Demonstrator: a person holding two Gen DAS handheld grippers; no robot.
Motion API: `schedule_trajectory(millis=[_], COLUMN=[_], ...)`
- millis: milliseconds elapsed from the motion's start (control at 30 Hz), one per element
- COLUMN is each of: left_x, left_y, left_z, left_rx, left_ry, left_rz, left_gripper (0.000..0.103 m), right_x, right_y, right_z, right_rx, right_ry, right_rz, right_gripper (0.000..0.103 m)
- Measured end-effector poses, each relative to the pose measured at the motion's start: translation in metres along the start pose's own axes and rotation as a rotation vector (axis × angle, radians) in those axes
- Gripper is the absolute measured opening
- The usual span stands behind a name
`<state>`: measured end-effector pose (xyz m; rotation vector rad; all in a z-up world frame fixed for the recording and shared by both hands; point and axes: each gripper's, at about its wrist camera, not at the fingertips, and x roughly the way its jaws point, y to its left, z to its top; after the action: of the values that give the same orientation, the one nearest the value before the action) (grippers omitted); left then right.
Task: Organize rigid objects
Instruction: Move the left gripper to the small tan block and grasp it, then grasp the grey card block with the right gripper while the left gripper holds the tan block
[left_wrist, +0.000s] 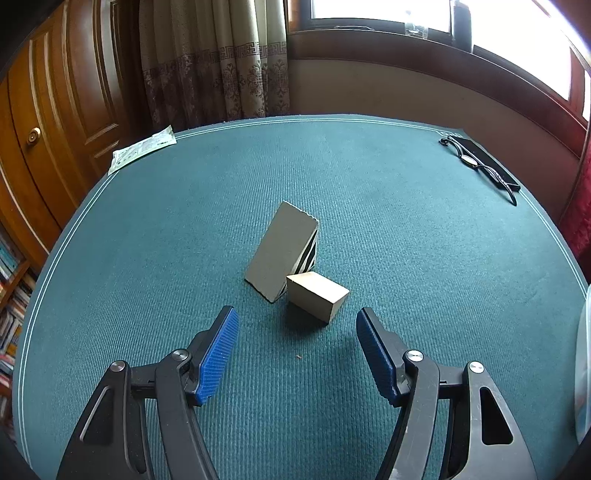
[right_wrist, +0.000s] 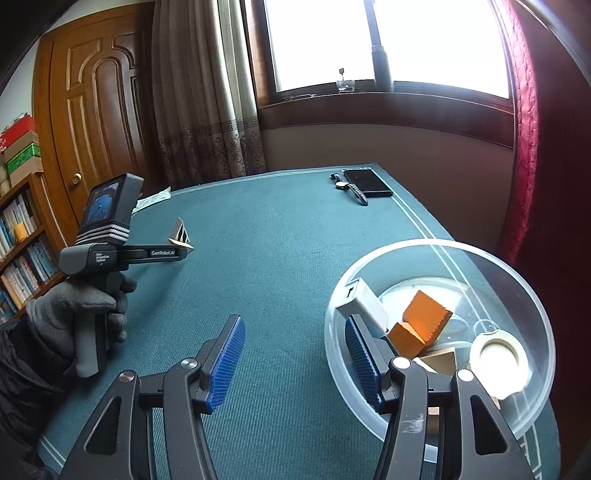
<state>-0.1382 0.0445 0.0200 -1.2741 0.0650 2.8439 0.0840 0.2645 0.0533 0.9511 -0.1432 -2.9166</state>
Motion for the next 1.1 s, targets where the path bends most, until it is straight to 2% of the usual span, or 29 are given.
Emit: schedule_trajectory(millis=[300, 367, 567, 767, 1033, 1100], left_x=[0.022, 0.023, 0.018, 0.008, -0.009, -0.013], left_y=[-0.001, -0.001, 0.003, 0.020, 0.039, 0.041], left_z=[0.017, 0.019, 0.014, 0.003, -0.017, -0.020], left_rx=[0.002, 0.003, 0.019, 0.002, -0.023, -0.026], left_ry=[0.012, 0.010, 0.010, 0.021, 0.029, 0.034], left_rz=[-0.007, -0.023, -0.065, -0.084, -0.095, -0.112], left_gripper=[0.065, 0.056, 0.039, 0.039, 0.040, 0.043], right_x=[0.018, 0.023, 0.043, 0.063, 0.074, 0.077], right_y=[0.018, 0.024, 0.035, 0.038, 0.051, 0.054], right_z=[0.002, 0.004, 0.010, 0.017, 0.022, 0.022], right_rx=[-0.055, -0.082, -0.094, -0.065, -0.076, -0.076], right_ry=[0.075, 0.084, 0.138, 0.211, 0.216, 0.221], right_rz=[0.071, 0.075, 0.116, 0.152, 0.168, 0.173], right_gripper=[0.060, 0.060, 0.060, 0.060, 0.060, 0.060])
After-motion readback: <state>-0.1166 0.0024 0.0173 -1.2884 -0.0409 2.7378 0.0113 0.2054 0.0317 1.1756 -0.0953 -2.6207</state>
